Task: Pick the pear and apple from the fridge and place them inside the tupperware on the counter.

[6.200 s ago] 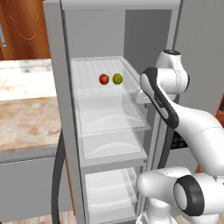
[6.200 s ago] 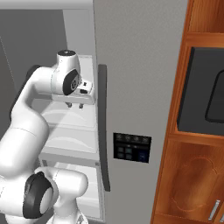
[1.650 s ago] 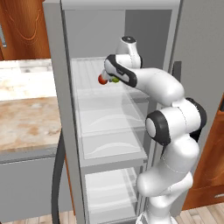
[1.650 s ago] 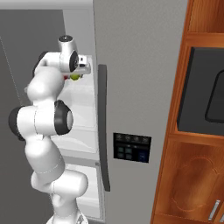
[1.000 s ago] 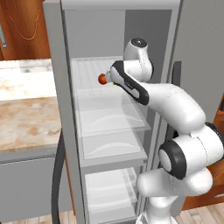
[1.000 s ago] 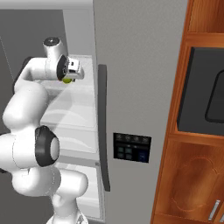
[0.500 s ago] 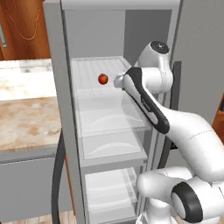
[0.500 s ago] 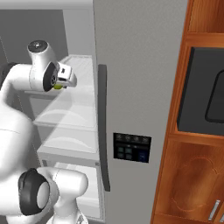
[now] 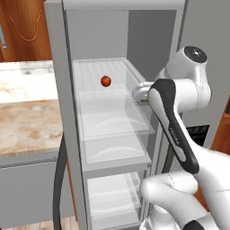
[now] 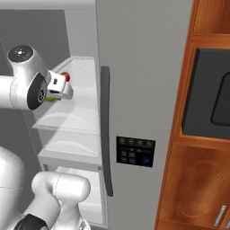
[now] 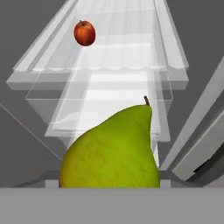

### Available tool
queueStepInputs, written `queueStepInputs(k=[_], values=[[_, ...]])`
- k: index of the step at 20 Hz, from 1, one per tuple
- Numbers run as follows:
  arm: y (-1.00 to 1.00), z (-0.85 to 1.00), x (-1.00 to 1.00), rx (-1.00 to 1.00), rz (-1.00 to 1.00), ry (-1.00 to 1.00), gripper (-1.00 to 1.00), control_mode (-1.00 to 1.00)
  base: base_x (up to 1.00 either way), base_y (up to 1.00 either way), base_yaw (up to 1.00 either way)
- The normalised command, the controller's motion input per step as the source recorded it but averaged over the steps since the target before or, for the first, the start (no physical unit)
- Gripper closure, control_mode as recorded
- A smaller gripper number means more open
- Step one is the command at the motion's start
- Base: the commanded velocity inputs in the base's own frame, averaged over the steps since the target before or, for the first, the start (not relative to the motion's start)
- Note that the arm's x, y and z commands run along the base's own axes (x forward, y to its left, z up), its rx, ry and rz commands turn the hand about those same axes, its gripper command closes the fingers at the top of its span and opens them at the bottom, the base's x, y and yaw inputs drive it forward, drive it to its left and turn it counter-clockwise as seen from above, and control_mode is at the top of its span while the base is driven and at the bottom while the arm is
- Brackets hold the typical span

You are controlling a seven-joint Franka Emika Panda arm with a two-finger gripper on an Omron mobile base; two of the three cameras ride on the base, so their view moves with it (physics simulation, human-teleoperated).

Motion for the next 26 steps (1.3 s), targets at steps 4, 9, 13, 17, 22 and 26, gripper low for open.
queueStepInputs(k=[4, 9, 13, 17, 22, 26], values=[[-0.42, 0.11, -1.0, 0.0, 0.0, -0.08, 1.0, -1.0, 0.0, 0.0, 0.0], [-0.12, 0.22, -0.96, 0.0, 0.0, -0.01, 1.0, -1.0, 0.0, 0.0, 0.0], [0.05, 0.03, -0.54, 0.0, 0.03, -0.08, 1.0, -1.0, 0.0, 0.0, 0.0], [0.11, 0.0, -0.02, -0.02, 0.11, 0.0, 1.0, -1.0, 0.0, 0.0, 0.0], [0.01, 0.0, -0.16, -0.01, 0.0, -0.11, 1.0, -1.0, 0.0, 0.0, 0.0], [0.0, 0.0, -0.4, 0.0, 0.0, -0.32, 1.0, 1.0, -0.18, 0.0, -0.02]])
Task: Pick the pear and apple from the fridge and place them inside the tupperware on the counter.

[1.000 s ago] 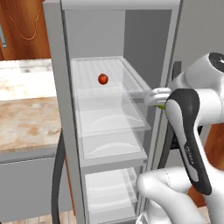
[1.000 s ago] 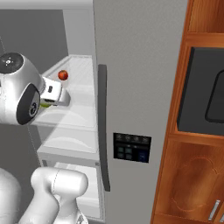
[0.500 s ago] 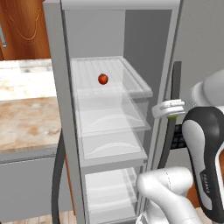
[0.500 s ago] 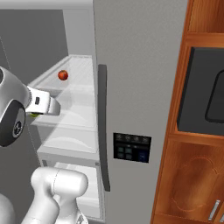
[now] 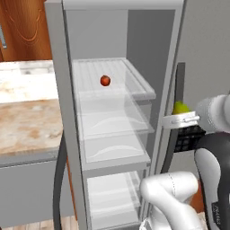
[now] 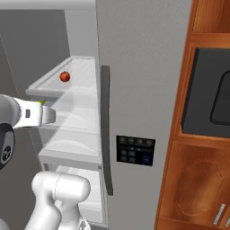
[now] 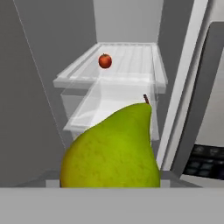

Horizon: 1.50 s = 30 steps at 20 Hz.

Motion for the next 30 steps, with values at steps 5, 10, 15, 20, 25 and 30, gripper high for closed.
queueStepInputs(k=[5, 10, 15, 20, 25, 30], values=[[0.0, 0.0, 0.0, 0.0, 0.0, 0.0, 1.0, 1.0, -0.59, -0.07, -0.61], [0.0, 0.0, 0.0, 0.0, 0.0, 0.0, 1.0, 1.0, -0.3, -0.34, -1.0], [0.0, 0.0, 0.0, 0.0, 0.0, 0.0, 1.0, 1.0, -0.13, -0.46, -1.0], [0.0, 0.0, 0.0, 0.0, 0.0, 0.0, 1.0, 1.0, -0.09, -0.5, -1.0], [0.0, 0.0, 0.0, 0.0, 0.0, 0.0, 1.0, 1.0, -0.01, -0.4, -1.0], [0.0, 0.0, 0.0, 0.0, 0.0, 0.0, 1.0, 1.0, 0.01, -0.28, -1.0]])
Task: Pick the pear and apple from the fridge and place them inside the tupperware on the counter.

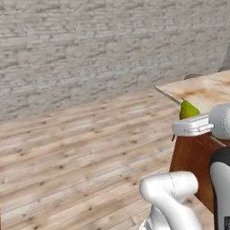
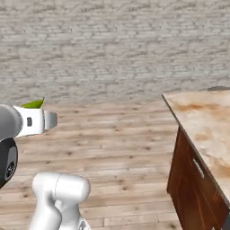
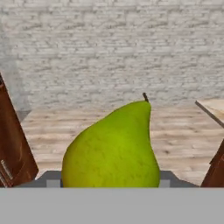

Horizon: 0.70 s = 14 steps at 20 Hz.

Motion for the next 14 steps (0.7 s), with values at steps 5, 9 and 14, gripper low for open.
queueStepInputs(k=[5, 9, 14], values=[[0.0, 0.0, 0.0, 0.0, 0.0, 0.0, 1.0, 1.0, 0.08, -0.18, -1.0], [0.0, 0.0, 0.0, 0.0, 0.0, 0.0, 1.0, 1.0, 0.17, -0.18, -1.0], [0.0, 0.0, 0.0, 0.0, 0.0, 0.0, 1.0, 1.0, 0.29, -0.18, -1.0]])
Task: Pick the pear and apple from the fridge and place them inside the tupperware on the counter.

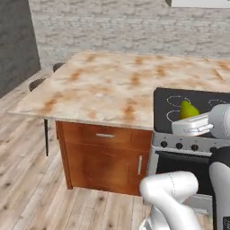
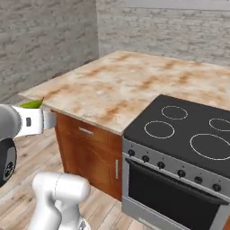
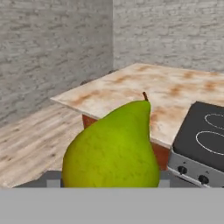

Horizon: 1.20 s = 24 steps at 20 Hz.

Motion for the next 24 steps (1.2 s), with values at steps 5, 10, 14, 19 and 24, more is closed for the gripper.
queueStepInputs(k=[5, 10, 14, 19, 24], values=[[0.0, 0.0, 0.0, 0.0, 0.0, 0.0, 1.0, 1.0, 0.31, -0.32, -0.93], [0.0, 0.0, 0.0, 0.0, 0.0, 0.0, 1.0, 1.0, 0.34, -0.42, -0.72], [0.0, 0.0, 0.0, 0.0, 0.0, 0.0, 1.0, 1.0, 0.41, -0.5, -0.37], [0.0, 0.0, 0.0, 0.0, 0.0, 0.0, 1.0, 1.0, 0.48, -0.62, -0.26], [0.0, 0.0, 0.0, 0.0, 0.0, 0.0, 1.0, 1.0, 0.49, -0.72, -0.21]])
